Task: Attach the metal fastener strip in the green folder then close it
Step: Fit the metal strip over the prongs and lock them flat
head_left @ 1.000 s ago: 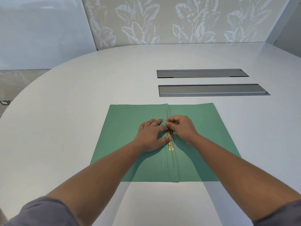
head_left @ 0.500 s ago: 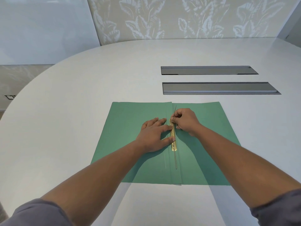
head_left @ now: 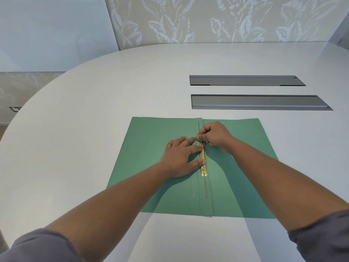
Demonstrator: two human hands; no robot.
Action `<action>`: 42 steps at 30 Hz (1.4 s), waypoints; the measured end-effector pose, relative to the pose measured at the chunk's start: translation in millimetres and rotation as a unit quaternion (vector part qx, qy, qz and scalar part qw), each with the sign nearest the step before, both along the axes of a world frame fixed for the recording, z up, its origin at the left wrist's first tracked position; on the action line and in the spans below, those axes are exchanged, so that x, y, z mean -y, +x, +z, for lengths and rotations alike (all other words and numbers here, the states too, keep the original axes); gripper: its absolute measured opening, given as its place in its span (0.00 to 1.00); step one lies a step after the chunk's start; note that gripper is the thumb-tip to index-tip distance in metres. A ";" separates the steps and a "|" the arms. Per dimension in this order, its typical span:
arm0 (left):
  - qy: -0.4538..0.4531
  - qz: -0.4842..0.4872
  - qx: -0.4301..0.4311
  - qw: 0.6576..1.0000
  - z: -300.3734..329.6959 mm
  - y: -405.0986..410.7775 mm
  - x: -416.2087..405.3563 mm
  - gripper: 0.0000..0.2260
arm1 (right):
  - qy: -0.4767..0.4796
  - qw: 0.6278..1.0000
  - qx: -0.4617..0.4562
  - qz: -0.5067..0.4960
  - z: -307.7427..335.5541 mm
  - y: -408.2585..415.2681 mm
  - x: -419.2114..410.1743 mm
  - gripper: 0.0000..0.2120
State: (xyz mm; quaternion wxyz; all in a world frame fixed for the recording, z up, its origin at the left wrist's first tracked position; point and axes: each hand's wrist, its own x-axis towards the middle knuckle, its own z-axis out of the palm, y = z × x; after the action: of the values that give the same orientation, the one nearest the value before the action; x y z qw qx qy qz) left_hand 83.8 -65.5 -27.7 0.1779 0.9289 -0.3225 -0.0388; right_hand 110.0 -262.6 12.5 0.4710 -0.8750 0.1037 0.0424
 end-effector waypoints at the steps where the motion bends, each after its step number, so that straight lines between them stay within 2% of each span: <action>1: -0.001 0.001 0.000 1.000 -0.4 0.2 -0.2 0.30 | 0.017 1.000 -0.008 -0.014 0.2 1.3 -0.2 0.05; 10: -0.003 0.002 -0.001 1.000 0.9 -0.6 0.1 0.30 | 0.087 0.990 -0.033 -0.104 0.5 5.7 -2.7 0.07; 22: 0.001 0.001 -0.004 1.000 3.1 -1.9 -0.5 0.31 | 0.100 0.992 -0.013 -0.078 -4.7 0.7 -0.5 0.06; 29: 0.001 -0.002 -0.002 1.000 2.6 -1.8 -0.1 0.29 | -0.012 0.999 0.022 -0.027 -6.8 3.8 -5.8 0.07; 34: 0.000 -0.002 0.003 1.000 1.7 -1.3 0.3 0.29 | -0.028 0.999 0.027 -0.004 -7.1 3.5 -3.9 0.07; 42: 0.003 -0.006 0.009 1.000 3.2 -2.3 0.4 0.29 | 0.041 0.998 0.043 -0.018 -8.9 -4.0 6.9 0.10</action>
State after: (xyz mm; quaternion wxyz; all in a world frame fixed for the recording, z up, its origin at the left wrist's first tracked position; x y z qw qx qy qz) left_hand 81.5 -65.9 -24.6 0.1720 0.9278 -0.3293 -0.0322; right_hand 106.0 -269.5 3.6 0.5116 -0.8537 0.0975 0.0008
